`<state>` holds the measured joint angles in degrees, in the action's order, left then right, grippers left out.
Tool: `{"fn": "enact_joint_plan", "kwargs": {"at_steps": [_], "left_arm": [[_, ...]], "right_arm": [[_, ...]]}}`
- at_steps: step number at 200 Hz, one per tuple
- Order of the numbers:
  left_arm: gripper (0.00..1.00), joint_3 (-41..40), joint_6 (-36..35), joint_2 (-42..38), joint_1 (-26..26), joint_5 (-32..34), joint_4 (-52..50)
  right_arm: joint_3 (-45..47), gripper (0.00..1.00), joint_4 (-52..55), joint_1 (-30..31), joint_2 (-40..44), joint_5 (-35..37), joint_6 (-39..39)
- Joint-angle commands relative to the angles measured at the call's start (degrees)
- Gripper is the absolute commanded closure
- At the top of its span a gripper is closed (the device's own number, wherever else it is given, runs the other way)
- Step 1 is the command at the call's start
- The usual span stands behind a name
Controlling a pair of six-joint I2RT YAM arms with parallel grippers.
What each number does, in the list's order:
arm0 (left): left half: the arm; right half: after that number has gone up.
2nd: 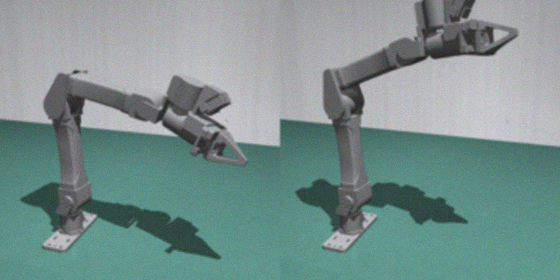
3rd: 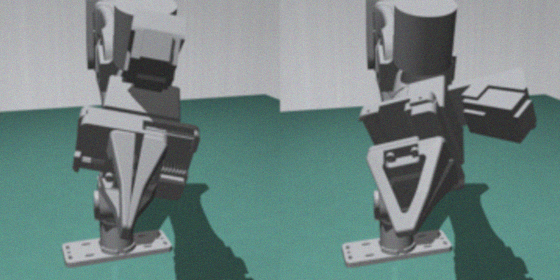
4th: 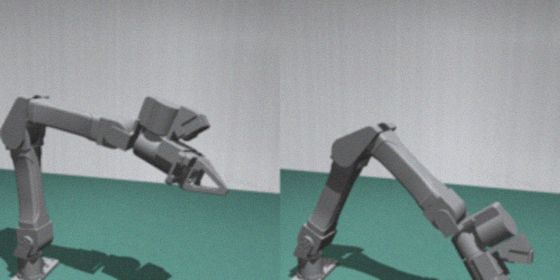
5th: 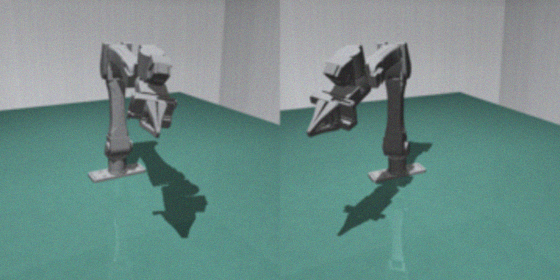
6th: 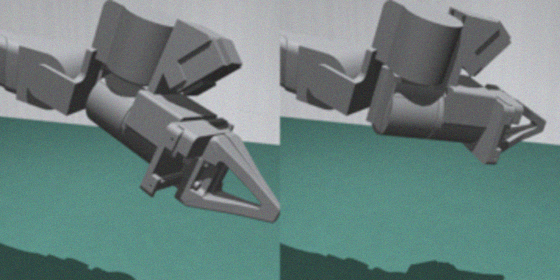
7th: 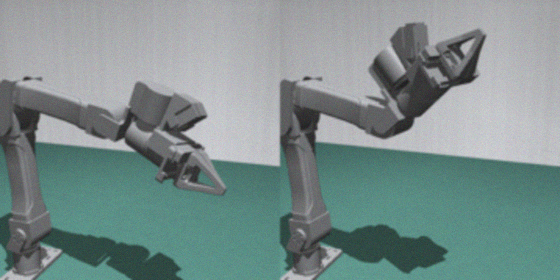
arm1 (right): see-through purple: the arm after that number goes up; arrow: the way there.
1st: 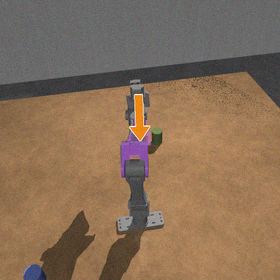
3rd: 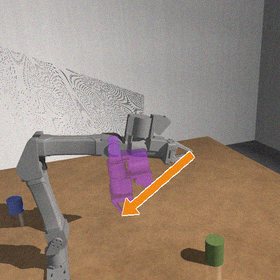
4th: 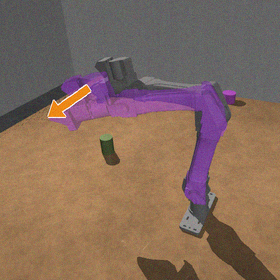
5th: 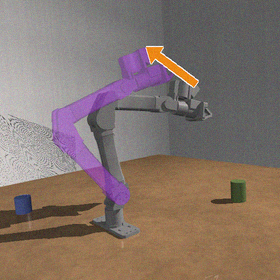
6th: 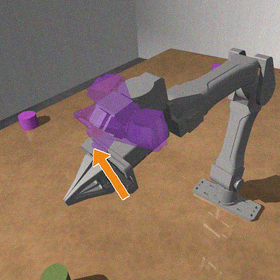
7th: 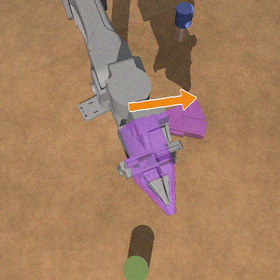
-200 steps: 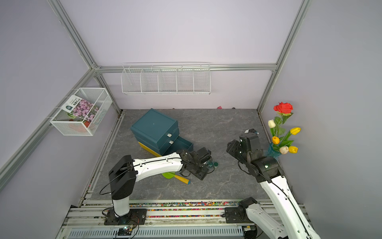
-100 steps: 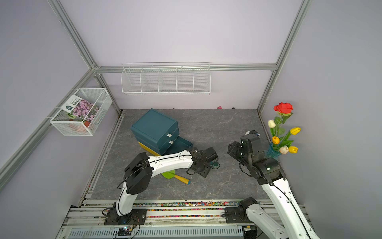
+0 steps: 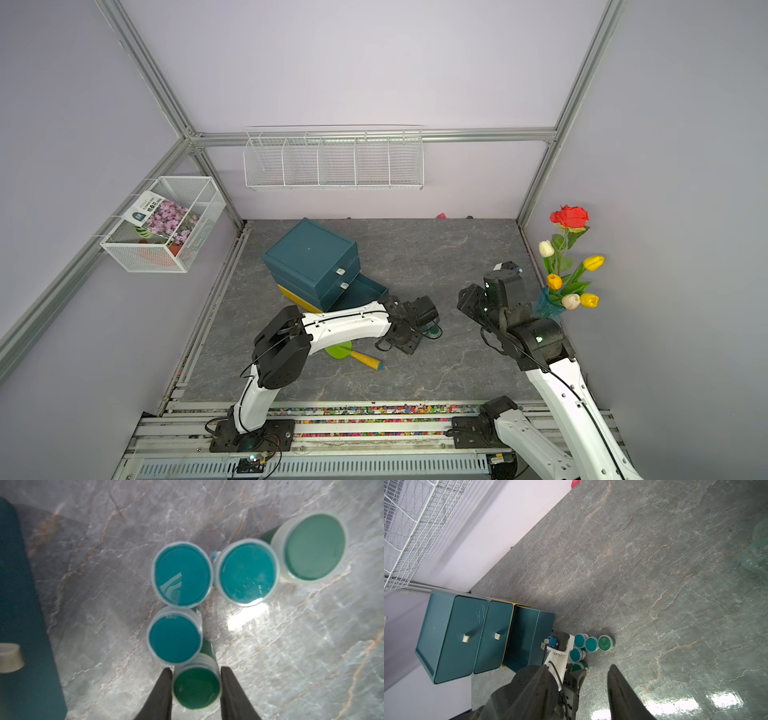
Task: Put the paint cans in the drawer according to color
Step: Place the paint can in the drawer.
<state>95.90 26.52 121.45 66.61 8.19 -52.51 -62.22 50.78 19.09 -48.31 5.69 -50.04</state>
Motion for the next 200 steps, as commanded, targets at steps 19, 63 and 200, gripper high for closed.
{"fn": "enact_joint_plan", "kwargs": {"at_steps": [19,63,200], "left_arm": [[0.8,0.3,1.8,-12.5,-2.0,8.6,-8.2],[0.8,-2.0,-1.7,-19.0,-8.5,13.5,-11.8],[0.74,-14.6,-4.7,-14.1,-15.7,6.9,-3.3]], "right_arm": [[-0.2,0.53,-1.3,-0.2,-1.0,-0.7,0.8],[-0.1,0.53,-3.1,-0.2,-2.5,-2.1,0.6],[1.9,0.53,-4.2,-0.2,-1.5,-2.5,-0.4]]}}
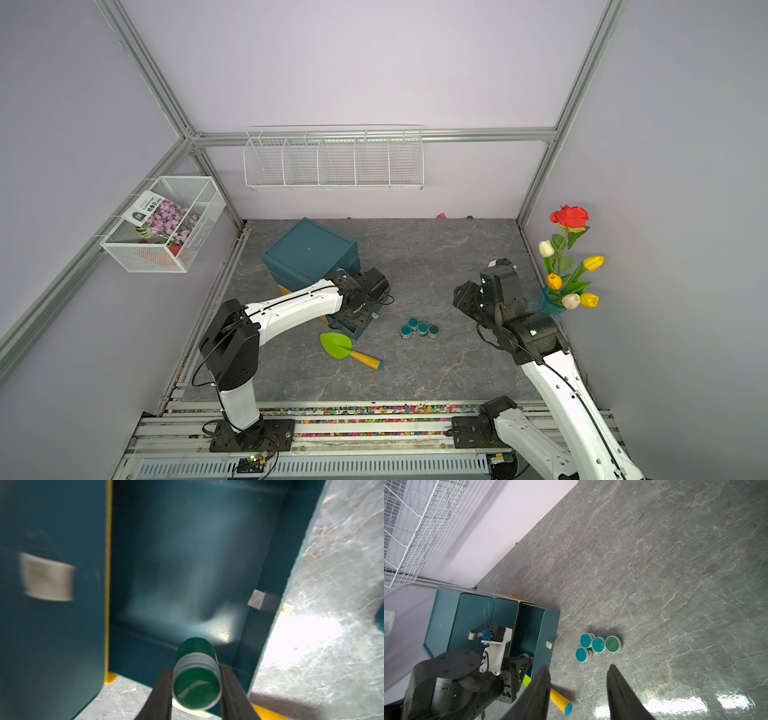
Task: Put the paint cans in the drawer according to color
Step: Place the paint can in the drawer, then pick up the paint can at the center of the board.
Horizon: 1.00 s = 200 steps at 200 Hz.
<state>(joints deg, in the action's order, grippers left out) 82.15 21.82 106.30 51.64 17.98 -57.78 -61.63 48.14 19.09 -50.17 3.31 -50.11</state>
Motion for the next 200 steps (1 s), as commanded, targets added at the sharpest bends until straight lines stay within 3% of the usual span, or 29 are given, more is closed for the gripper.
{"fn": "enact_joint_plan", "kwargs": {"at_steps": [1,23,50,108,154,175,200], "left_arm": [[0.74,-0.9,0.0,1.1,-0.8,-2.9,2.0],[0.67,-0.8,0.2,2.1,-1.3,-4.1,2.1],[0.46,0.8,0.3,1.9,-1.2,-3.2,1.7],[0.38,11.8,-1.7,-0.9,1.1,0.6,-1.5],[0.3,11.3,-6.0,0.0,8.0,-14.2,6.1],[0.18,9.9,-6.3,2.8,10.5,-17.3,9.0],[0.18,8.9,-5.4,5.6,10.7,-18.3,10.9]], "right_arm": [[1.3,0.53,-1.6,-0.2,0.4,-0.2,-0.3],[1.7,0.53,-2.2,-0.2,0.1,-0.6,-0.6],[1.9,0.53,-2.5,-0.2,0.0,-0.8,-0.5],[1.0,0.53,-1.3,-0.2,0.6,-0.1,0.0],[0.8,0.53,-0.5,-0.3,1.1,0.5,0.3],[0.3,0.53,-0.1,-0.5,1.4,0.8,0.6],[0.3,0.53,0.5,-0.6,1.7,0.9,0.7]]}}
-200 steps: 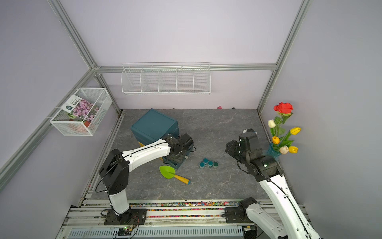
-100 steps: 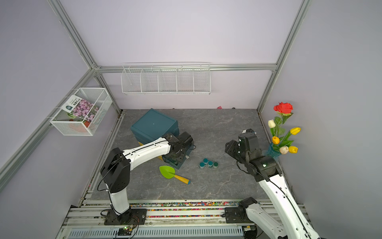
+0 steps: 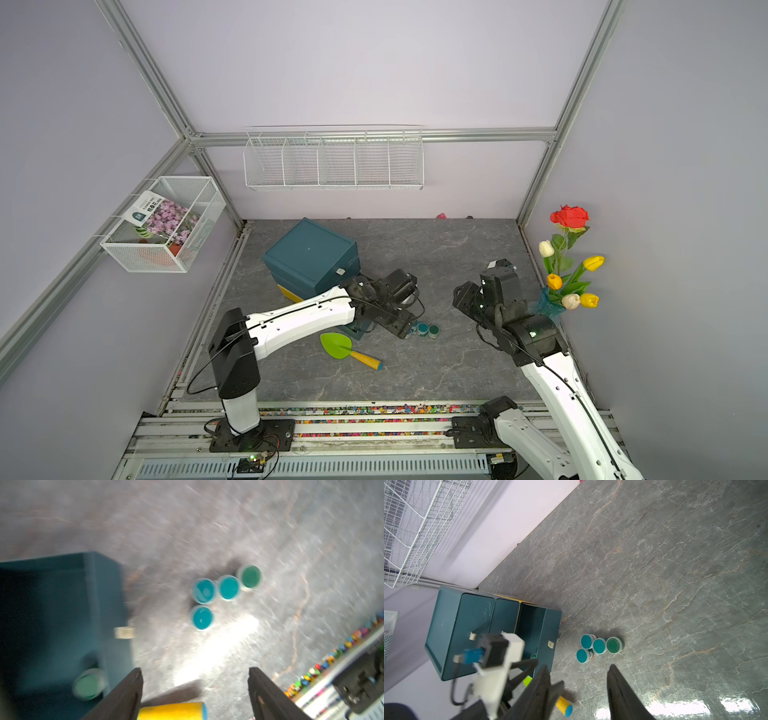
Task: Put the paint cans in the drawer according to color
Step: Pick up the paint can at the center of the board.
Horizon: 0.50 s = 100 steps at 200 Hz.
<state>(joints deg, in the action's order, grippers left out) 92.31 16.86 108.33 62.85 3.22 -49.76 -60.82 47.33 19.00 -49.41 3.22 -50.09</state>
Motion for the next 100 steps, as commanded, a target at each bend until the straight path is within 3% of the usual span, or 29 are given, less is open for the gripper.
{"fn": "enact_joint_plan", "kwargs": {"at_steps": [1,56,100], "left_arm": [[0.18,-1.2,-0.4,3.8,-0.5,-3.4,2.8],[0.27,0.5,-2.0,10.2,-0.4,-4.0,3.2],[0.36,1.4,-1.1,12.7,-1.1,-0.4,5.1]], "right_arm": [[-0.5,0.52,1.3,-0.5,1.0,1.0,0.6],[-0.4,0.53,1.4,-0.6,1.3,0.8,0.6],[0.6,0.53,1.3,-0.8,1.6,0.2,0.3]]}}
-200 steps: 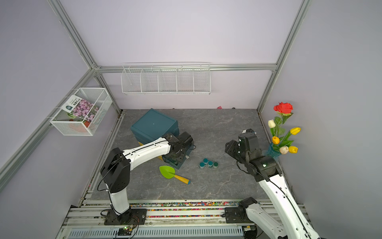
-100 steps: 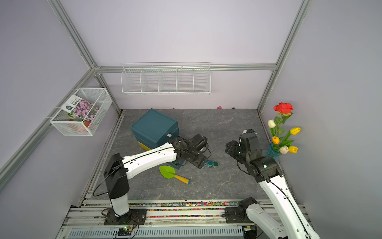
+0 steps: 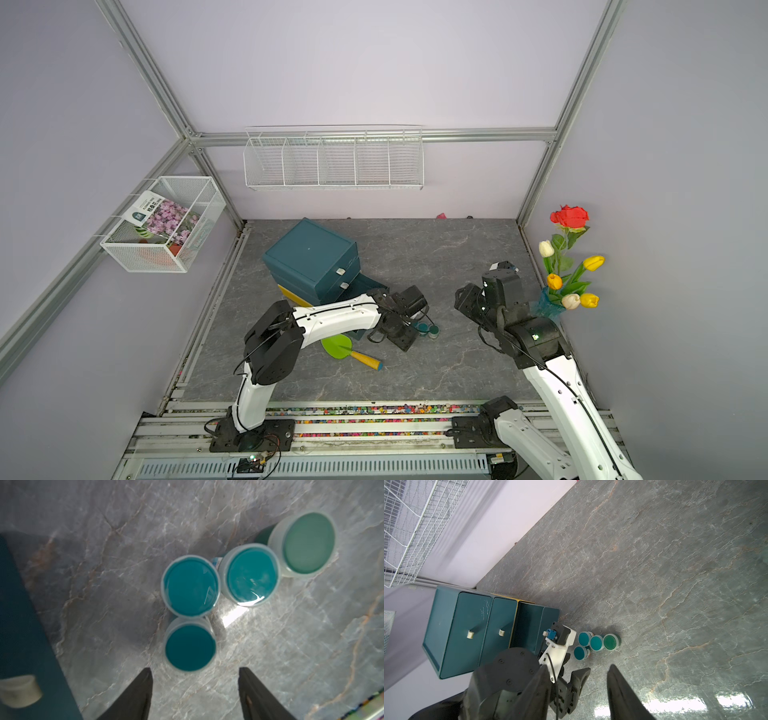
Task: Put the paint cans in the drawer according to color
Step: Pick up the paint can at the center of the board, then place the paint can in the drawer.
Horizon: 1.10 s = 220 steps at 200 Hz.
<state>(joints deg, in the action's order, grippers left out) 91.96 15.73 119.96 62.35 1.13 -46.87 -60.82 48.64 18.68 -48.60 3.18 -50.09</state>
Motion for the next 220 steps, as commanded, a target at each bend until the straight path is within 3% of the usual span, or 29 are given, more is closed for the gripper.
{"fn": "enact_joint_plan", "kwargs": {"at_steps": [1,81,133,179,220], "left_arm": [[0.36,1.7,0.0,1.1,-0.5,1.7,2.3],[0.52,2.0,0.6,2.8,-0.5,2.2,4.7],[0.8,2.3,2.3,1.6,-0.5,4.6,4.3],[0.84,3.1,5.3,-7.3,-1.3,15.2,-4.0],[0.84,0.5,4.8,-11.4,-5.8,18.2,-5.2]], "right_arm": [[0.6,0.53,0.0,-0.5,0.9,0.3,0.3],[1.3,0.53,-0.4,-0.6,1.0,-0.3,0.0],[1.7,0.53,-0.8,-0.6,1.1,-0.7,-0.2],[1.5,0.53,-1.0,-0.7,1.0,-0.5,0.0],[1.3,0.53,-2.0,-0.7,0.1,-1.2,-0.1]]}}
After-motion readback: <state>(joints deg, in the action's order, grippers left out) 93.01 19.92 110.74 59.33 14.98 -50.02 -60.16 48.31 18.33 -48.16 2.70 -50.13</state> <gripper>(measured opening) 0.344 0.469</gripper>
